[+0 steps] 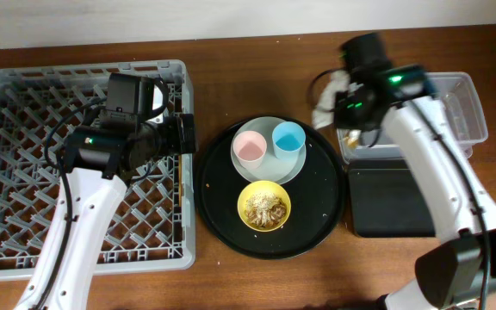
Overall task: Sort waste into correct bins and load items into the dishwasher rack
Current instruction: 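Drop the tissue into the clear plastic bin with the right gripper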
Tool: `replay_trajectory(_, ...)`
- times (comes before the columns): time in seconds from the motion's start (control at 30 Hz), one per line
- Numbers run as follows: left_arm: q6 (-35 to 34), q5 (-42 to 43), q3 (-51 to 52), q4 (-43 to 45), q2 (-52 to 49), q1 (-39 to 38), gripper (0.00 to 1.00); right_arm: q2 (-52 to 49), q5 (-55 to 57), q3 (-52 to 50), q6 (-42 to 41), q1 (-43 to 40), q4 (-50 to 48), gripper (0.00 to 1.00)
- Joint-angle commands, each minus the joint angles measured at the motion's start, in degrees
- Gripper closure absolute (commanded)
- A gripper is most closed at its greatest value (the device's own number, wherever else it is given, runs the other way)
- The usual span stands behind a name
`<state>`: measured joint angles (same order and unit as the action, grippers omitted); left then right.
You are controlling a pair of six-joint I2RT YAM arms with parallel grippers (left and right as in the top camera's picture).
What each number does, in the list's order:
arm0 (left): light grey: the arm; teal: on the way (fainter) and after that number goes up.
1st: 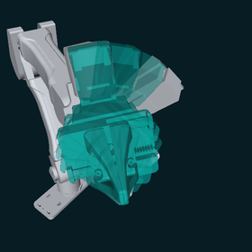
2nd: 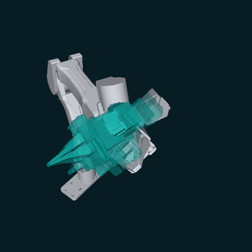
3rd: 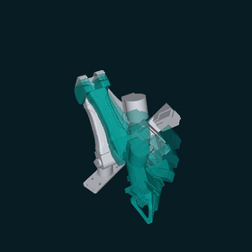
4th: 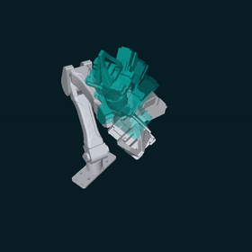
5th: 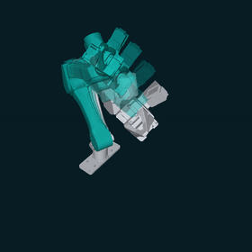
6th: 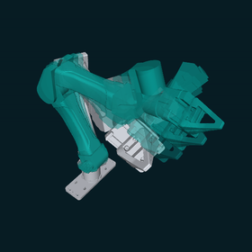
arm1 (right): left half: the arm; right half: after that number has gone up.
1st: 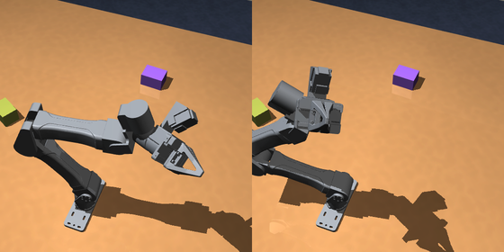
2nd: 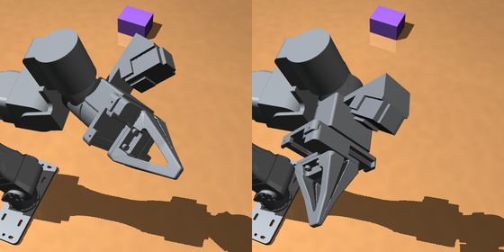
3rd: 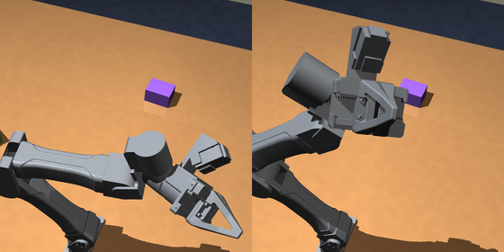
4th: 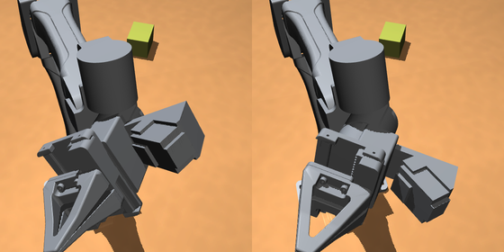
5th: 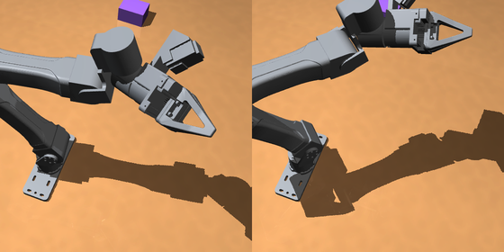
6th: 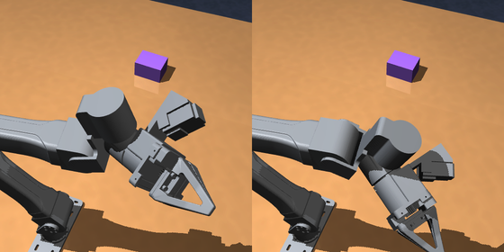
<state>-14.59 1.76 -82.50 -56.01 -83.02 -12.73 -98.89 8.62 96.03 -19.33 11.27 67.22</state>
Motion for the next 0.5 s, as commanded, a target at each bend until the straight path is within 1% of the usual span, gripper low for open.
replay_trajectory(0.0, -0.57, 0.44, -0.44, 0.07, 0.0, 0.15, 0.01, -2.67, 2.32, -1.09, -3.76, -10.4, -5.68, 0.96)
replay_trajectory(0.1, -0.55, 0.44, -0.44, 0.04, 0.0, 0.15, 0.01, -6.03, -0.9, -3.23, -3.67, -15.19, -10.84, 0.96)
replay_trajectory(0.17, -0.57, 0.44, -0.44, 0.04, 0.0, 0.15, 0.01, -8.72, -2.56, -3.63, -3.67, -16.65, -12.04, 0.95)
replay_trajectory(0.2, -0.57, 0.44, -0.44, 0.07, 0.0, 0.15, 0.01, -10.58, -3.69, -3.63, -3.65, -17.05, -12.35, 0.91)
replay_trajectory(0.23, -0.57, 0.44, -0.44, 0.07, 0.0, 0.15, 0.01, -11.89, -3.89, -3.63, -3.65, -17.14, -12.46, 0.86)
replay_trajectory(0.3, -0.57, 0.44, -0.44, 0.07, 0.0, 0.15, 0.01, -14.25, -3.91, -3.63, -3.65, -16.87, -12.48, 0.71)
replay_trajectory(0.33, -0.57, 0.44, -0.44, 0.07, 0.0, 0.15, 0.01, -15.17, -3.93, -3.63, -3.63, -16.74, -12.59, 0.59)
replay_trajectory(0.43, -0.57, 0.44, -0.44, 0.07, 0.0, 0.15, 0.01, -15.98, -4.15, -3.63, -3.45, -16.52, -12.41, 0.44)
replay_trajectory(0.47, -0.57, 0.44, -0.44, 0.07, 0.0, 0.15, 0.01, -15.78, -5.03, -3.54, -3.43, -16.5, -12.41, 0.36)
